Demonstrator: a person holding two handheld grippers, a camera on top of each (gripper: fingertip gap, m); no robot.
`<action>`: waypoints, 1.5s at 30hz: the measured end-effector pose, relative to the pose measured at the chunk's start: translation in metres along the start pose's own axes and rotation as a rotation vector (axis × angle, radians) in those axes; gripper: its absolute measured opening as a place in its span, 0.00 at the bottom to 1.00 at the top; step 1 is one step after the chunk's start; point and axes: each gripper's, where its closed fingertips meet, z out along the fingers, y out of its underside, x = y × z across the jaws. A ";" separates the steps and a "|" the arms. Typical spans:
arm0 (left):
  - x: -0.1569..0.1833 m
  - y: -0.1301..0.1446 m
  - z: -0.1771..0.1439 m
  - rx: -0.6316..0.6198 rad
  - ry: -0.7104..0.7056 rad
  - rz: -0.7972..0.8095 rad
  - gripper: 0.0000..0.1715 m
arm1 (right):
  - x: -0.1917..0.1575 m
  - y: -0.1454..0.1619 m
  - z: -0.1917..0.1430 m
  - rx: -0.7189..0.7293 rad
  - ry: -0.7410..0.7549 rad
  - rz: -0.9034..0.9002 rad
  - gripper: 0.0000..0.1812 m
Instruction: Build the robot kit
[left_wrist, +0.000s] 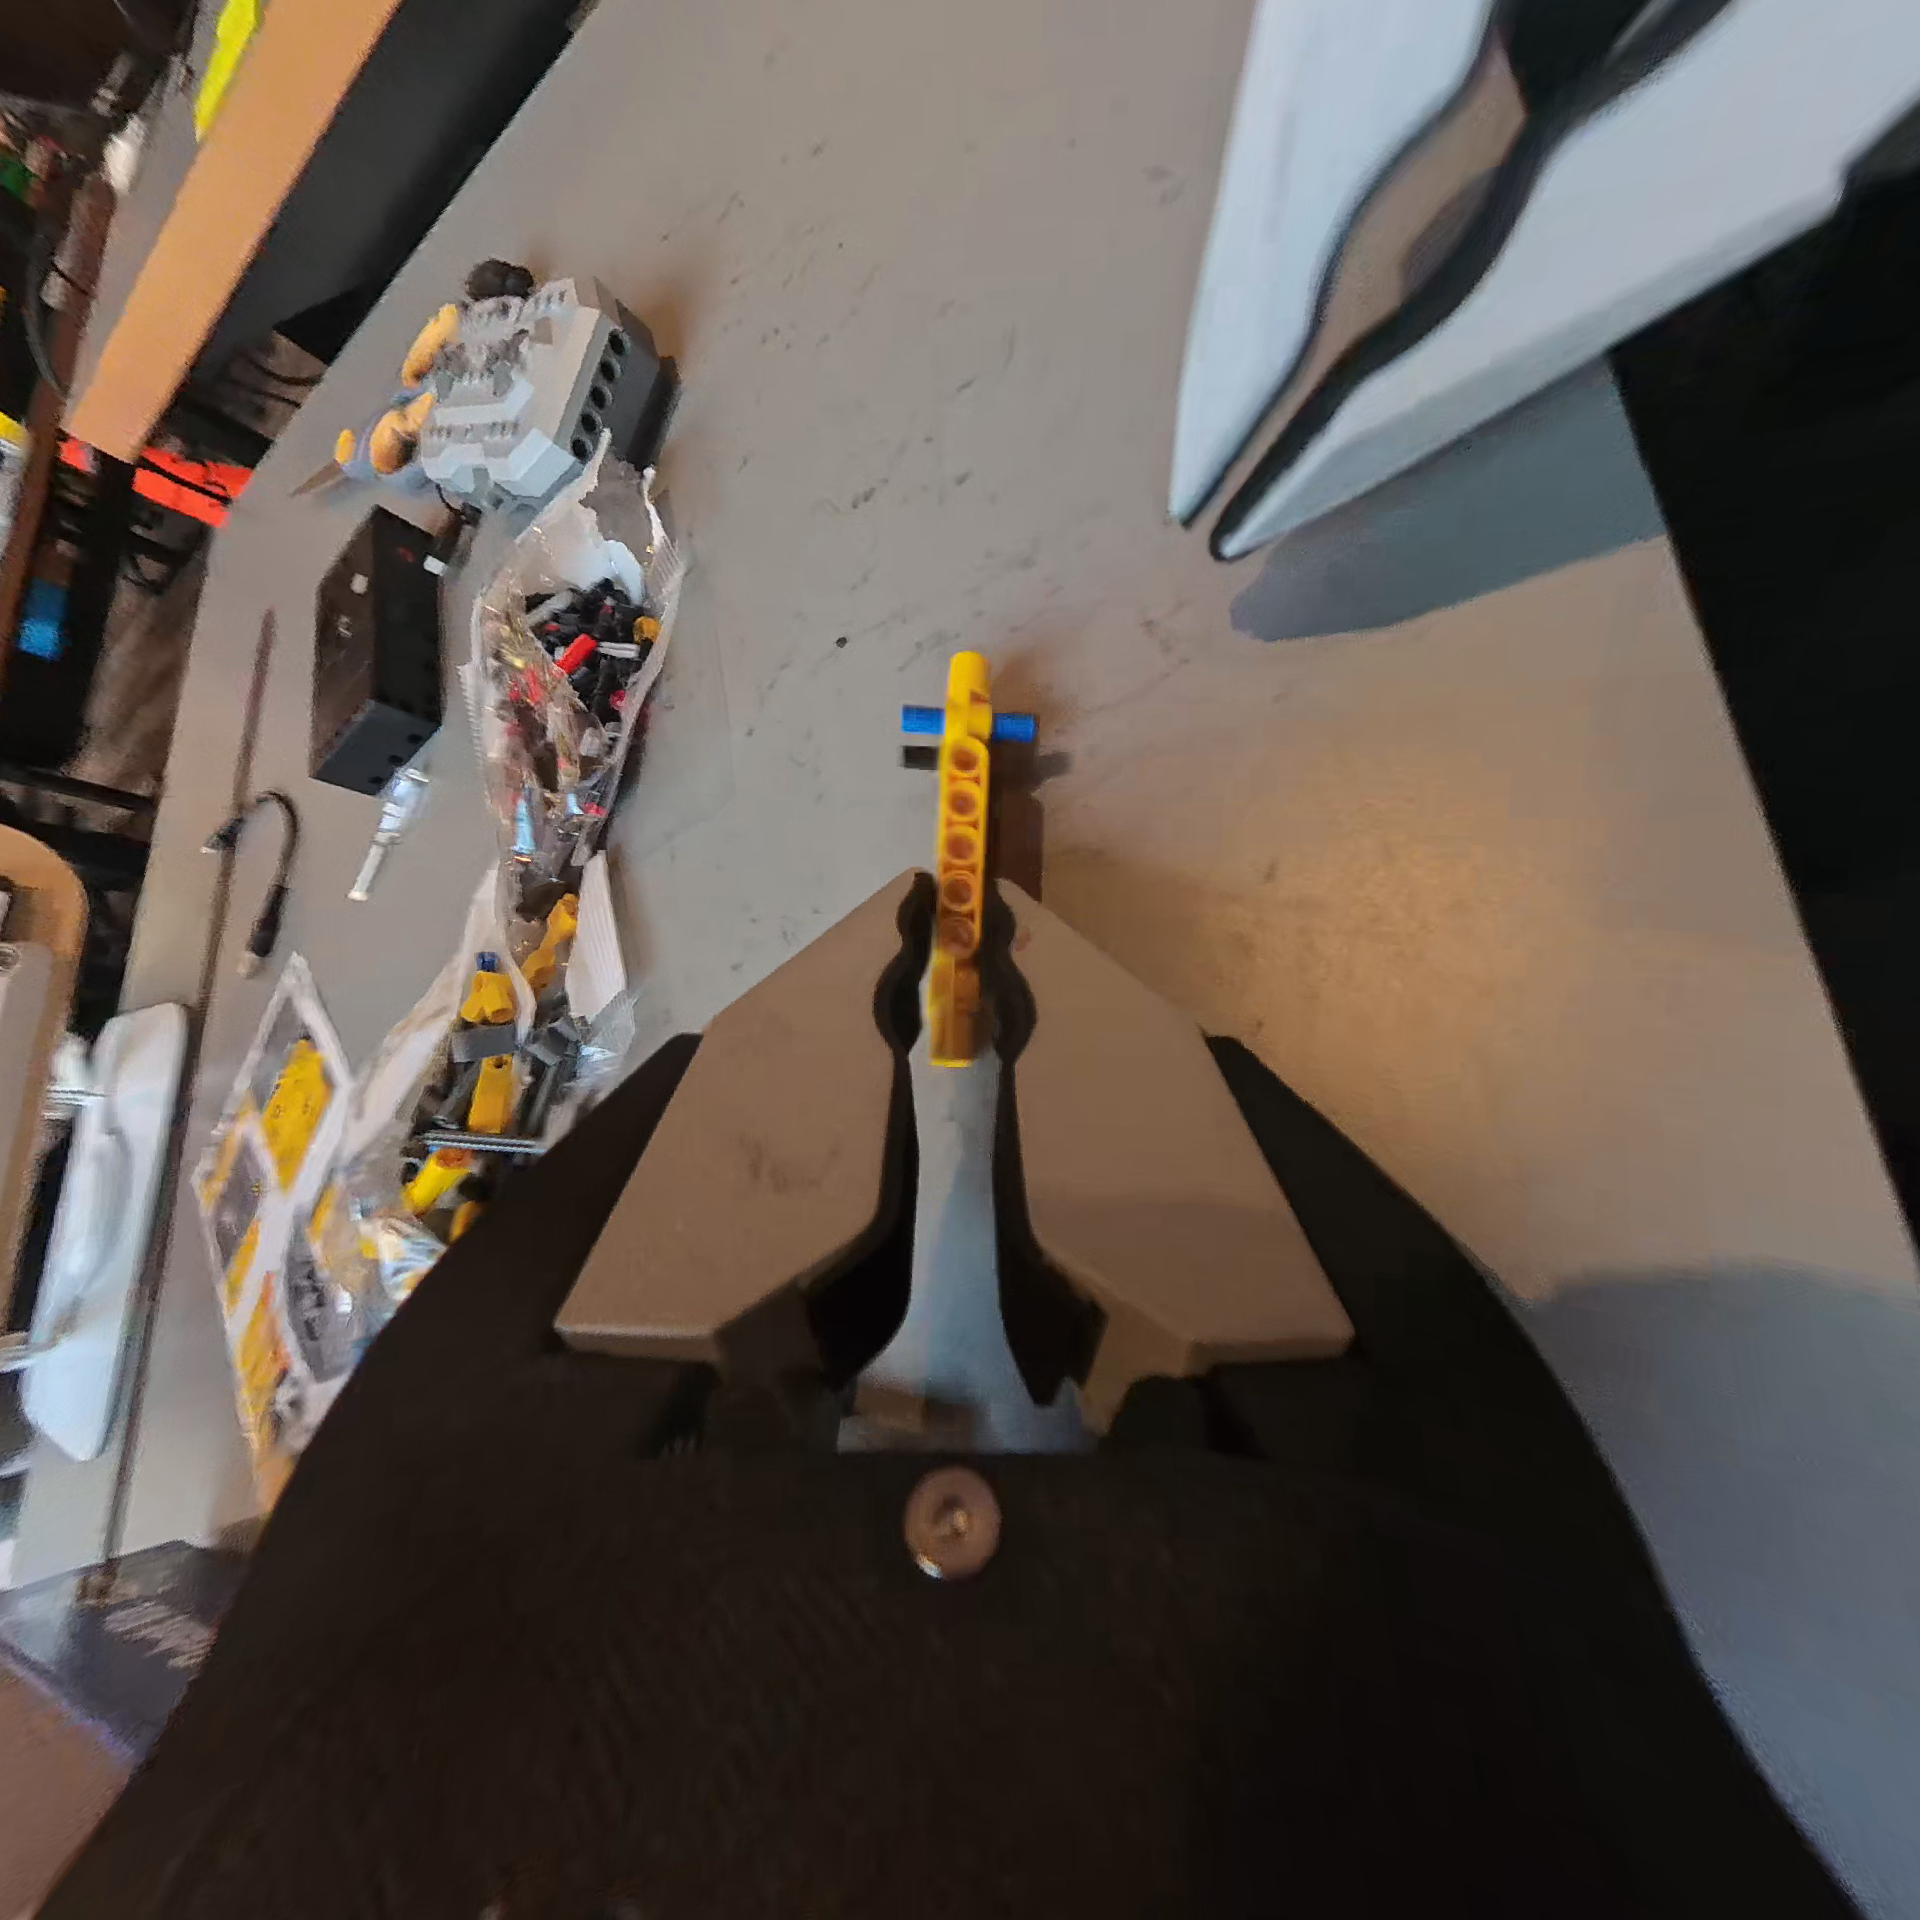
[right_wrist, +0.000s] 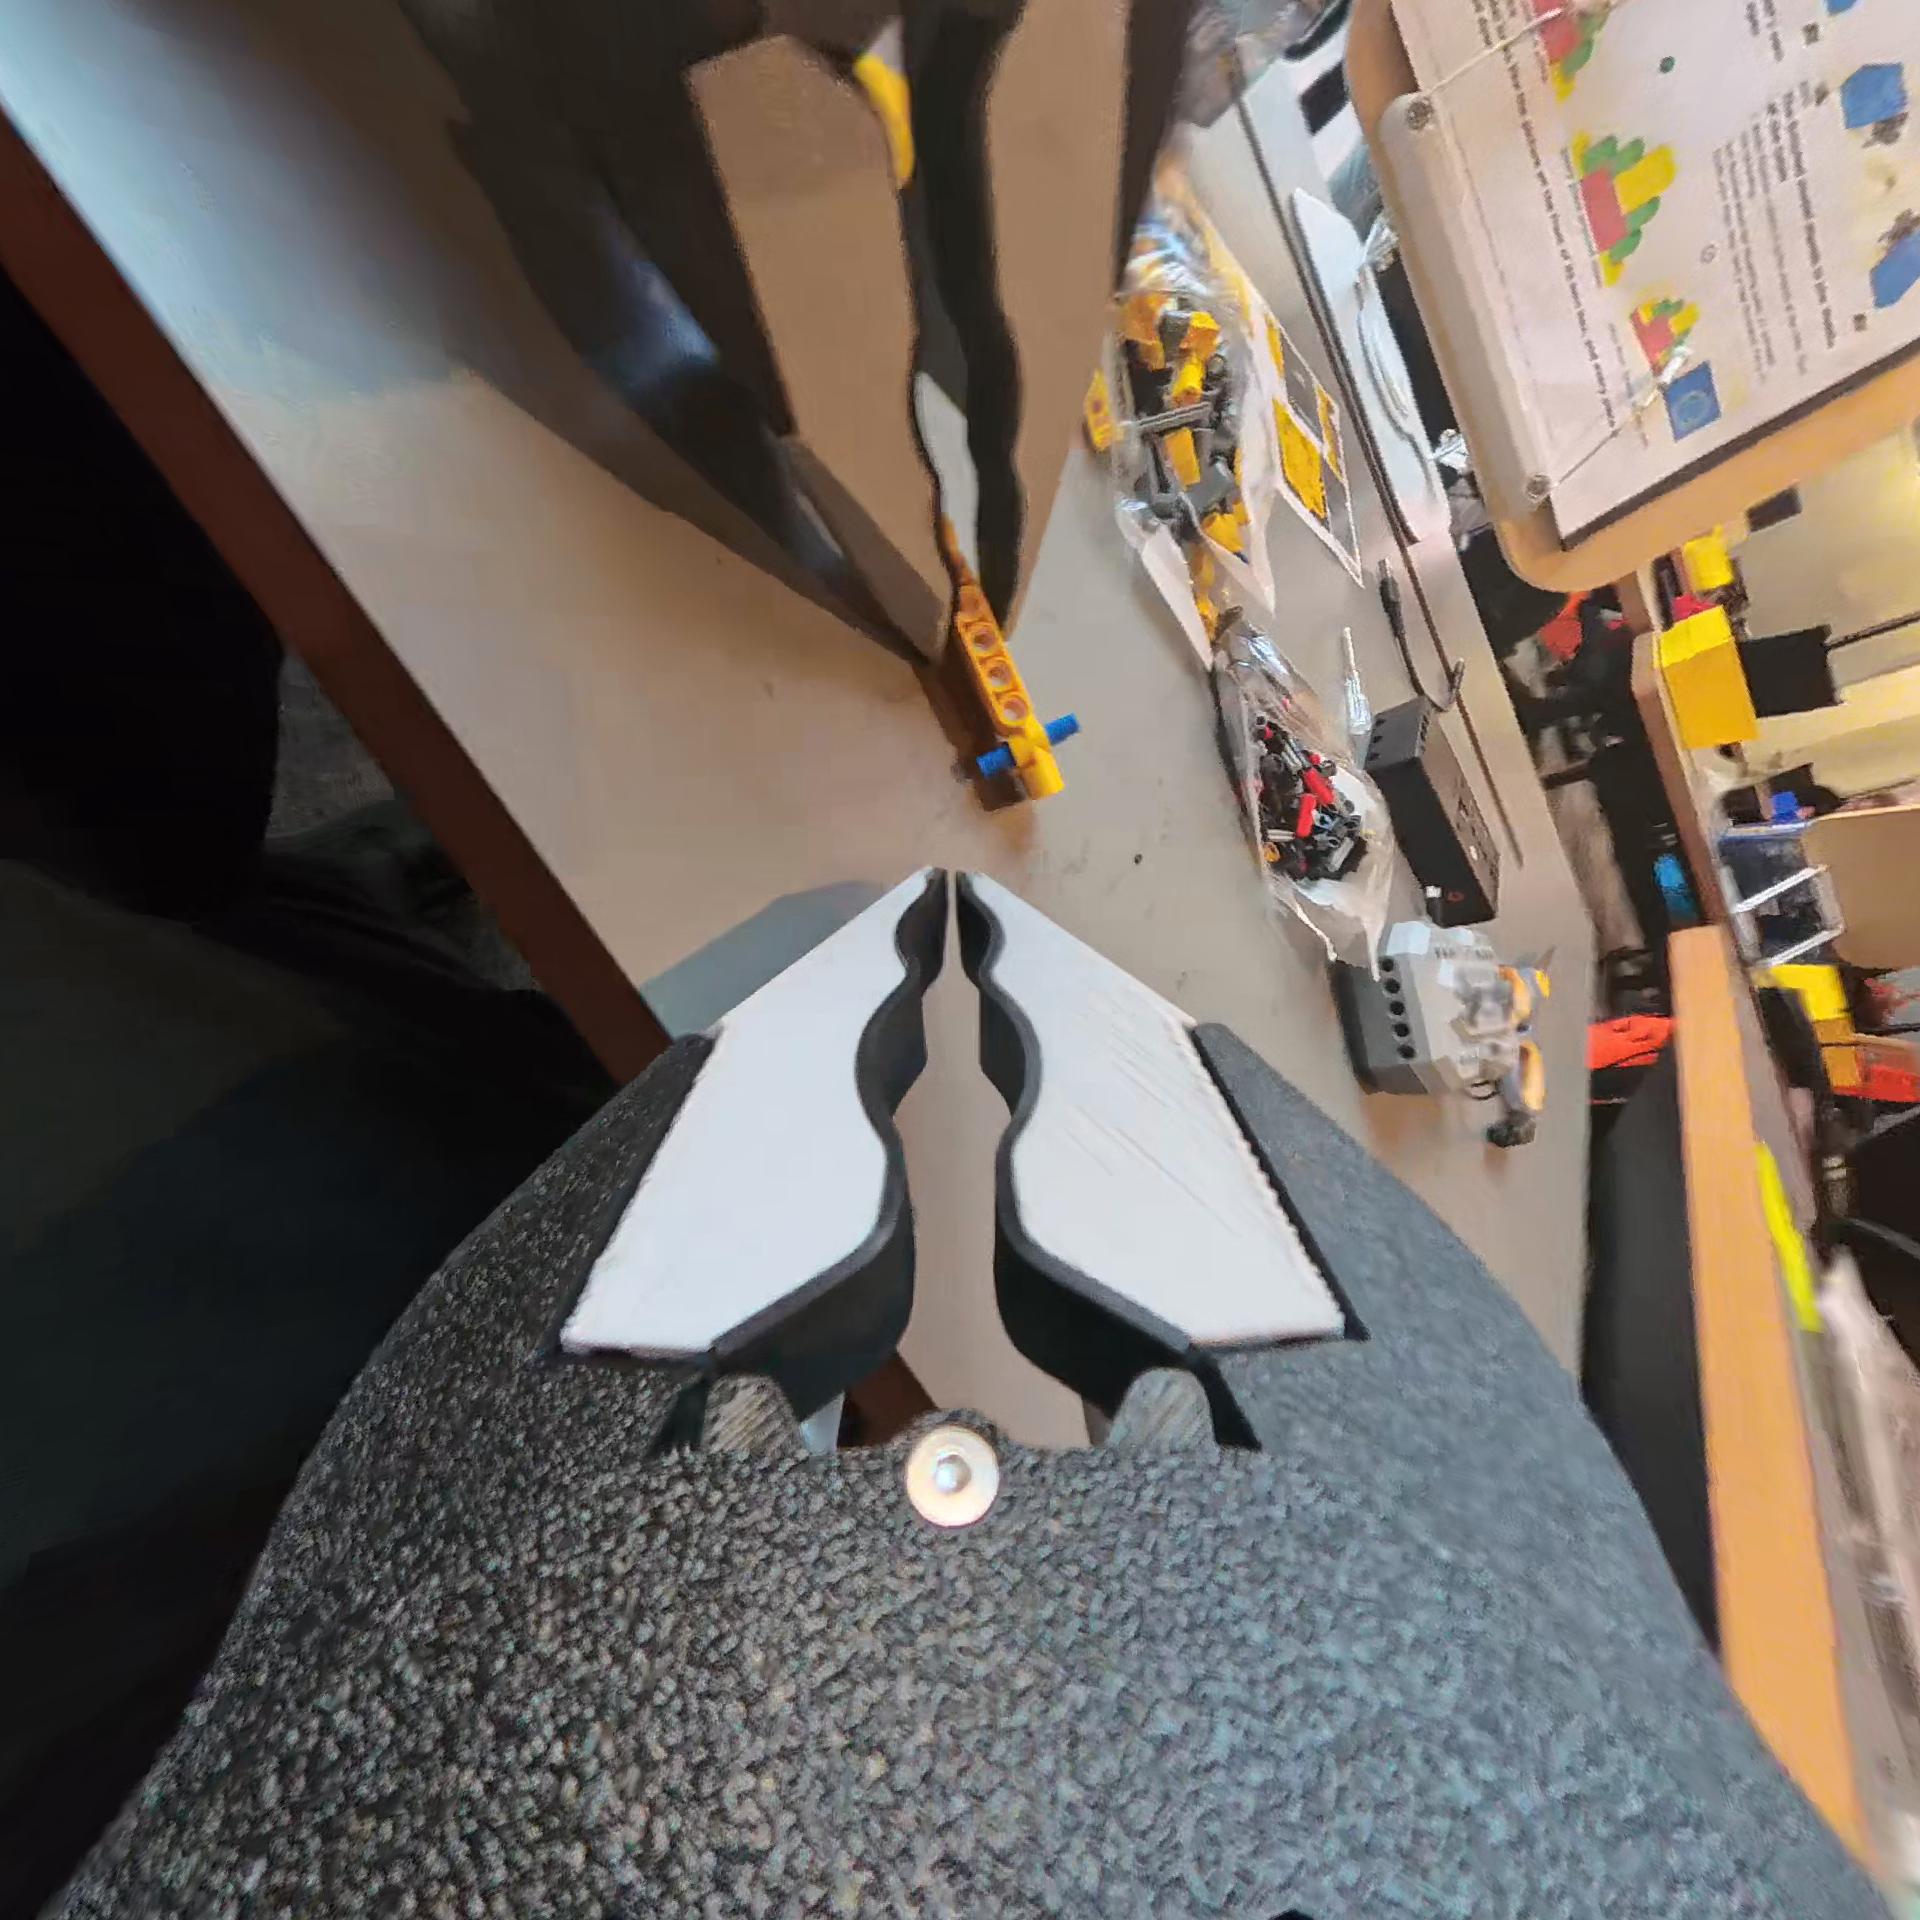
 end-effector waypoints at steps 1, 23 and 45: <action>0.001 -0.001 -0.001 0.005 -0.007 0.034 0.03 | 0.003 0.000 -0.001 0.013 -0.013 0.061 0.03; 0.023 -0.045 -0.027 0.171 -0.361 0.609 0.03 | -0.003 -0.013 -0.011 0.230 -0.478 0.594 0.16; 0.046 -0.007 -0.068 0.053 -0.270 0.104 0.10 | 0.006 -0.004 0.039 -0.118 -0.063 0.500 0.15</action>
